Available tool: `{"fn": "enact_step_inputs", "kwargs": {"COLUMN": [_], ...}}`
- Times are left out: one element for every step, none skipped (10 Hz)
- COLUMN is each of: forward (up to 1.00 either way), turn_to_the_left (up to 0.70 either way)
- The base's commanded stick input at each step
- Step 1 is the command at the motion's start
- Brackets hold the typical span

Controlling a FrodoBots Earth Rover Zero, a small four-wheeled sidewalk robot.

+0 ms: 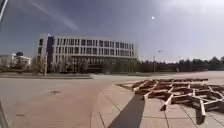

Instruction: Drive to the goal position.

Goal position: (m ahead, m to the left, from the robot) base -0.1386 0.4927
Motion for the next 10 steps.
{"fn": "enact_step_inputs", "kwargs": {"forward": [0.05, 0.05, 0.05, 0.05, 0.05, 0.05, 0.05, 0.05, 0.05, 0.05], "turn_to_the_left": [0.00, 0.00, 0.00, 0.00, 0.00, 0.00, 0.00, 0.00, 0.00, 0.00]}}
